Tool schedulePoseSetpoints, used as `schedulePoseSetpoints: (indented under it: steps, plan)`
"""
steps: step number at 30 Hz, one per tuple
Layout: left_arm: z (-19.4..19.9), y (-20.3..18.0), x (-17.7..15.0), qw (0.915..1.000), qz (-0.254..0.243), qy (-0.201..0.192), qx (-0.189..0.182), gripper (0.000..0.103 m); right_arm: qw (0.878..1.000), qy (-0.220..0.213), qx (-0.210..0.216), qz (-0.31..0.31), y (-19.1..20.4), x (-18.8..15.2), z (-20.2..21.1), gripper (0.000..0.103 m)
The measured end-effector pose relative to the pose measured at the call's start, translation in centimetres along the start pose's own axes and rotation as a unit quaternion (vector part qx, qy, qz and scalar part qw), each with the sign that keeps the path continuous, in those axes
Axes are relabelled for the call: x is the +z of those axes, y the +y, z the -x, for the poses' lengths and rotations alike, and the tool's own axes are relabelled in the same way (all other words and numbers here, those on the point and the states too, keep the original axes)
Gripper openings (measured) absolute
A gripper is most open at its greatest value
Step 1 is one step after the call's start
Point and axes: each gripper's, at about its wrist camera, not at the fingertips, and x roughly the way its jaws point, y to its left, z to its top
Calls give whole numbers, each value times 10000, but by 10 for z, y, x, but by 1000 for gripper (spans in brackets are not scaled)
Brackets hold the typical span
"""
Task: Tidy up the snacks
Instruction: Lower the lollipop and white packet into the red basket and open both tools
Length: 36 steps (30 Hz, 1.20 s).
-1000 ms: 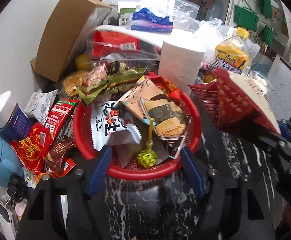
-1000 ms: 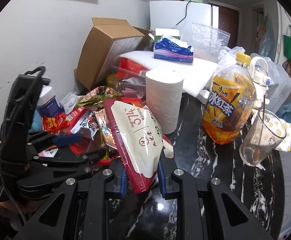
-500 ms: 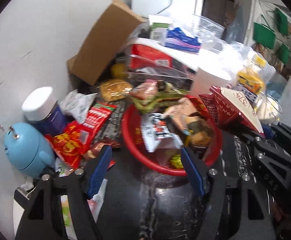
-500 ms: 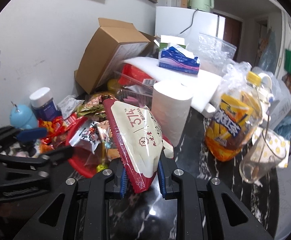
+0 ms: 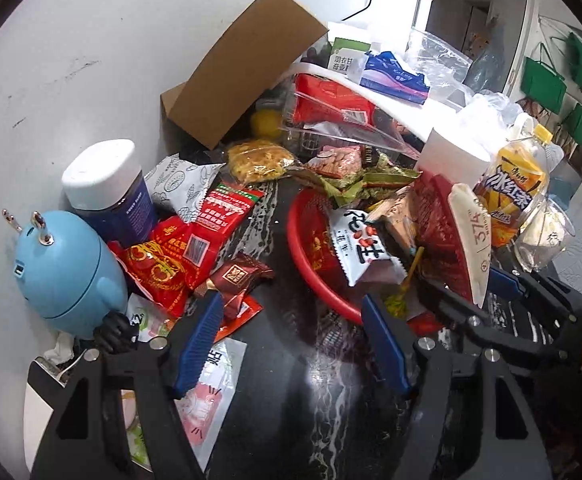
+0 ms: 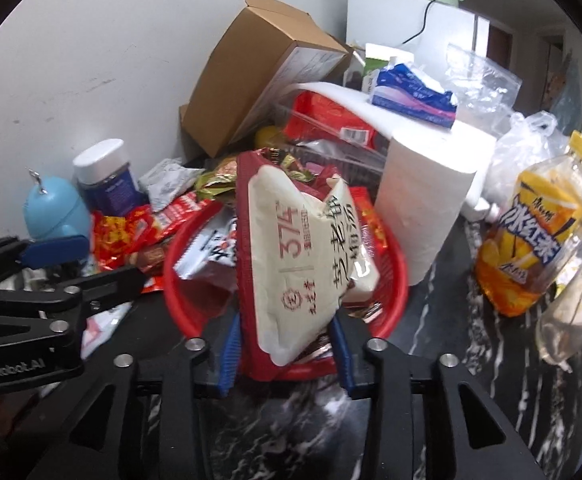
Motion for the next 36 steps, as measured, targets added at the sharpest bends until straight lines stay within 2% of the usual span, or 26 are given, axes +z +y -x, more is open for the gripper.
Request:
schedulePoseSetpoints:
  steps: [7,11,15,27,36]
  plan:
    - [8,-7,-1,9999,-93,-83,-50,70,9998,-101,-11,-173,-4,-2,13,57]
    - [9,-12,-2,9999,-141,-77,-49,70,9993,-296,15,-234,-7,-7,22,57]
    - [13,-13,-1,9998,-170,-122,-36,70,9992,-319,76,-229,-7,-7,23,51]
    - [34,-18,1,9992,-228,-318,-30,70,9985,-438,150,-301,-7,-4,38,53]
    - [68,-35,1,9977,-381,-560,-54,70,9970,-709,4,-320,-10,-4,76,55]
